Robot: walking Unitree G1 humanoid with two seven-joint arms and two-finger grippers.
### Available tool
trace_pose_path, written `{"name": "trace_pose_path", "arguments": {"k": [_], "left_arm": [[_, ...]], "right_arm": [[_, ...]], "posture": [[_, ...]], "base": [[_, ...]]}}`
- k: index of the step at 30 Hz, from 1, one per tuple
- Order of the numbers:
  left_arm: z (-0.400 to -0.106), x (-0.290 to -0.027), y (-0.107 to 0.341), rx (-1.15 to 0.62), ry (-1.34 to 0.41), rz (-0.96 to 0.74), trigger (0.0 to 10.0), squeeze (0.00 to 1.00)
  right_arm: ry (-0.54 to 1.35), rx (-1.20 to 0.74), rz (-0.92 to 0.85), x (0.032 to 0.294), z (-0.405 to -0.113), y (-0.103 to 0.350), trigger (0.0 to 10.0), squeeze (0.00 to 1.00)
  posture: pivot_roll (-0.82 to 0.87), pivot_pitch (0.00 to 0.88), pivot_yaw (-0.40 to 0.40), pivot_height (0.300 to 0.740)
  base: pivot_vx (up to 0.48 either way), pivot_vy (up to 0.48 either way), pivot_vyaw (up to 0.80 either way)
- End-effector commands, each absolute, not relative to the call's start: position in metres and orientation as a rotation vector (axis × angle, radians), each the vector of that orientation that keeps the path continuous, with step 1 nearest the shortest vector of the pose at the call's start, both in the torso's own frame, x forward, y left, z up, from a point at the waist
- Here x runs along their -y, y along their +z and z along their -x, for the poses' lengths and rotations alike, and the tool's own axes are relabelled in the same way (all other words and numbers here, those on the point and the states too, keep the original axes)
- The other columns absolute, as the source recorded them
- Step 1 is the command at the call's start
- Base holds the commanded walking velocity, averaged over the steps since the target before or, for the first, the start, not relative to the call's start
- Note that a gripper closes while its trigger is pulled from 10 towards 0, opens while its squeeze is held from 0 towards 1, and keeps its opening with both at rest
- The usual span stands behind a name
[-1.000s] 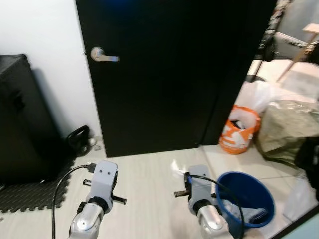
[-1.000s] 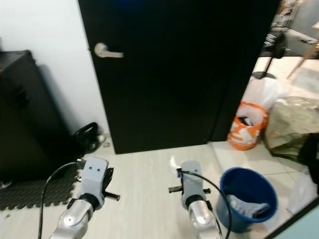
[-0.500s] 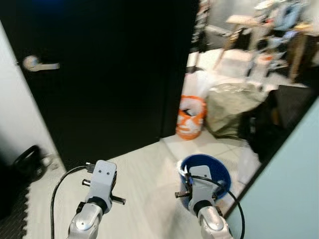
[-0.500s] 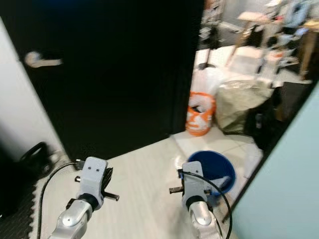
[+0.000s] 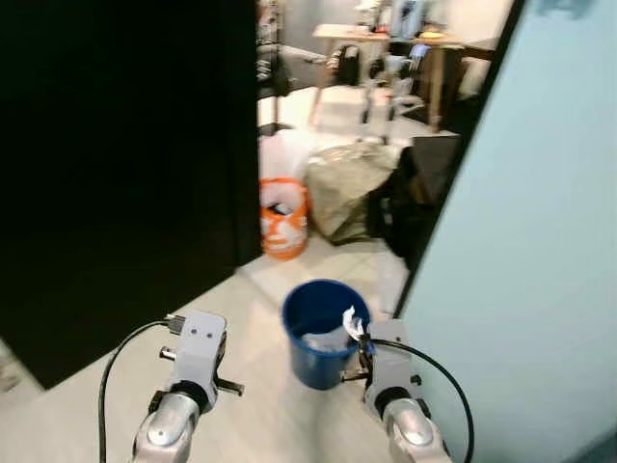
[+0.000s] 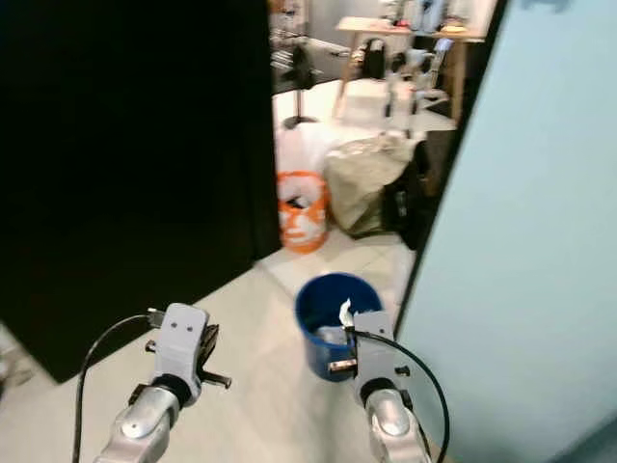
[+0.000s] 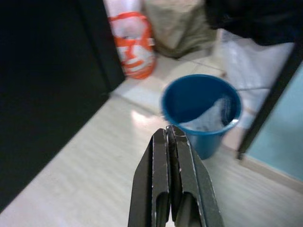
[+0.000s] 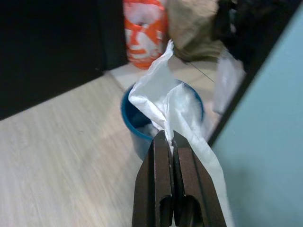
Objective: Clean up the room
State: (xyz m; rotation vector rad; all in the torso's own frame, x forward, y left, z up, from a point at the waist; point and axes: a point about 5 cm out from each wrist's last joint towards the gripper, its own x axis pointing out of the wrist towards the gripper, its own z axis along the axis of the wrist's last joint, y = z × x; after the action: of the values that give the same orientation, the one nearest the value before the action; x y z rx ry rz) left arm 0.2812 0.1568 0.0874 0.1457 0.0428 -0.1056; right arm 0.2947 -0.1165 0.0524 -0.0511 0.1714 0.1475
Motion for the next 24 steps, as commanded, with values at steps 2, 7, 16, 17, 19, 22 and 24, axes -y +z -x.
{"name": "trace_pose_path", "arguments": {"k": [2, 7, 16, 17, 19, 22, 24], "left_arm": [[-0.279, -0.159, 0.081, -0.078, -0.096, -0.145, 10.0, 0.00], [-0.278, -0.162, 0.074, -0.129, -0.055, -0.123, 10.0, 0.00], [-0.277, -0.165, 0.070, -0.144, -0.007, -0.105, 10.0, 0.00], [-0.277, -0.165, 0.070, -0.144, -0.007, -0.105, 10.0, 0.00], [-0.276, -0.165, 0.070, -0.147, -0.008, -0.107, 10.0, 0.00], [-0.275, -0.165, 0.067, -0.156, -0.002, -0.103, 10.0, 0.00], [-0.274, -0.165, 0.066, -0.157, -0.001, -0.099, 10.0, 0.00]], "right_arm": [[0.147, -0.204, 0.044, 0.116, -0.291, 0.046, 10.0, 0.00], [0.178, -0.220, 0.066, 0.113, -0.290, 0.043, 10.0, 0.00], [0.247, -0.285, 0.087, 0.106, -0.286, 0.034, 10.0, 0.00], [0.247, -0.285, 0.087, 0.106, -0.286, 0.034, 10.0, 0.00], [0.255, -0.292, 0.091, 0.106, -0.286, 0.033, 10.0, 0.00], [0.268, -0.306, 0.101, 0.106, -0.286, 0.031, 10.0, 0.00], [0.271, -0.308, 0.101, 0.106, -0.285, 0.031, 10.0, 0.00]], "posture": [[0.06, 0.121, -0.016, 0.740], [0.06, 0.124, -0.019, 0.740], [0.06, 0.126, -0.030, 0.740], [0.06, 0.126, -0.030, 0.740], [0.06, 0.125, -0.031, 0.740], [0.06, 0.126, -0.031, 0.740], [0.06, 0.125, -0.033, 0.740]], "base": [[0.000, 0.000, -0.80], [0.000, 0.000, -0.40], [0.000, 0.000, 0.00], [0.000, 0.000, 0.00], [0.000, 0.000, 0.00], [0.000, 0.000, 0.00], [0.000, 0.000, 0.00]]}}
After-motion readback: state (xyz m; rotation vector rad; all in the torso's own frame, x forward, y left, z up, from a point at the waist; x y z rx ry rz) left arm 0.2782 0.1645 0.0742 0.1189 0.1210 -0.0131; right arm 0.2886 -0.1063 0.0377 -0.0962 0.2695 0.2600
